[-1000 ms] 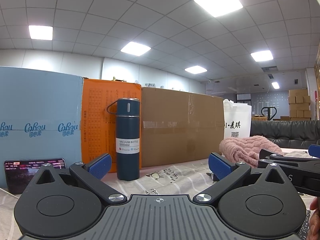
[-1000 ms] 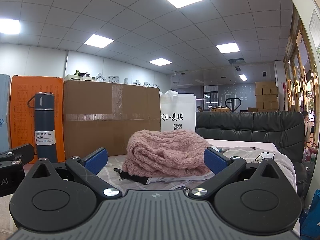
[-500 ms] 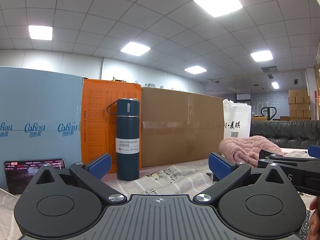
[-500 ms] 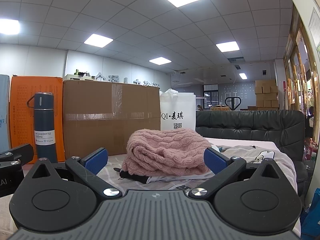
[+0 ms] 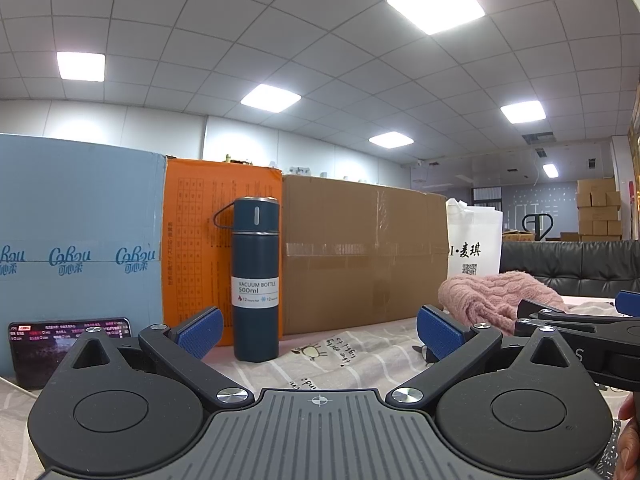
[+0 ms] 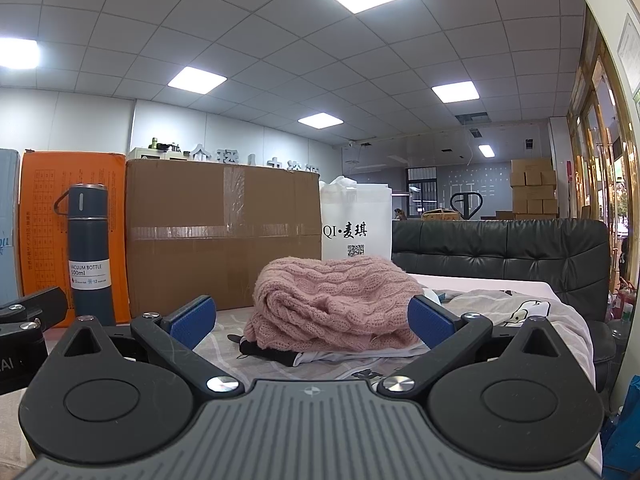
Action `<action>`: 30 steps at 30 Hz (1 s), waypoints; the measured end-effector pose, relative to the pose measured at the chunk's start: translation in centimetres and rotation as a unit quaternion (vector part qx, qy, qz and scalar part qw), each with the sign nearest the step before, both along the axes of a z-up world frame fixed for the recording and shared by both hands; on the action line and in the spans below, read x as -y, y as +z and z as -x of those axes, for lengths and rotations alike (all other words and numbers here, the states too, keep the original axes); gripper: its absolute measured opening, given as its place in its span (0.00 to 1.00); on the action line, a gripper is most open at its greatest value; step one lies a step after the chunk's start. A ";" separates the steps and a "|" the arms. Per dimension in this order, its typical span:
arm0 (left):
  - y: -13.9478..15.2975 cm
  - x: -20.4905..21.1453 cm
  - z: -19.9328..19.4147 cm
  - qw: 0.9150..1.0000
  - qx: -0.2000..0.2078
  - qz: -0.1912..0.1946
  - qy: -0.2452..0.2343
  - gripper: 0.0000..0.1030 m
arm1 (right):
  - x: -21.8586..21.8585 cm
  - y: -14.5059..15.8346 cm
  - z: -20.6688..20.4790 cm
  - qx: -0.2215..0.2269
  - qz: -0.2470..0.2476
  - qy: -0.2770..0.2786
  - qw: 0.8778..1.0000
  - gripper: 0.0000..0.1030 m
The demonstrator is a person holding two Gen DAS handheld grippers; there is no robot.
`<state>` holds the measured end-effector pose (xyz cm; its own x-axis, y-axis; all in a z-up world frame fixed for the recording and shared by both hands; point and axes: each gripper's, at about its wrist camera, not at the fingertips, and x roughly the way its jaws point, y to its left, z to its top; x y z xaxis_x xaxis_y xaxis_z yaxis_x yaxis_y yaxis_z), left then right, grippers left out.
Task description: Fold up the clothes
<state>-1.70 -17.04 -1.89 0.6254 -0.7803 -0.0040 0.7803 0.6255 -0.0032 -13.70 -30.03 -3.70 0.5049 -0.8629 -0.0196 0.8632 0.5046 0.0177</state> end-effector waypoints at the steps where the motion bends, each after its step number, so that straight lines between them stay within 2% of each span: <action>1: 0.0 0.0 0.0 1.000 0.000 0.000 0.000 1.00 | 0.0 0.0 0.0 0.000 -0.001 0.000 1.000 1.00; 30: 0.0 -0.1 0.0 1.000 0.001 0.001 0.000 1.00 | 0.2 0.0 -0.1 -0.001 -0.003 0.002 1.000 1.00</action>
<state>-1.72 -16.89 -1.88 0.6248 -0.7808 -0.0017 0.7808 0.6248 -0.0023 -13.59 -30.20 -3.71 0.5089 -0.8604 -0.0258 0.8608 0.5086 0.0185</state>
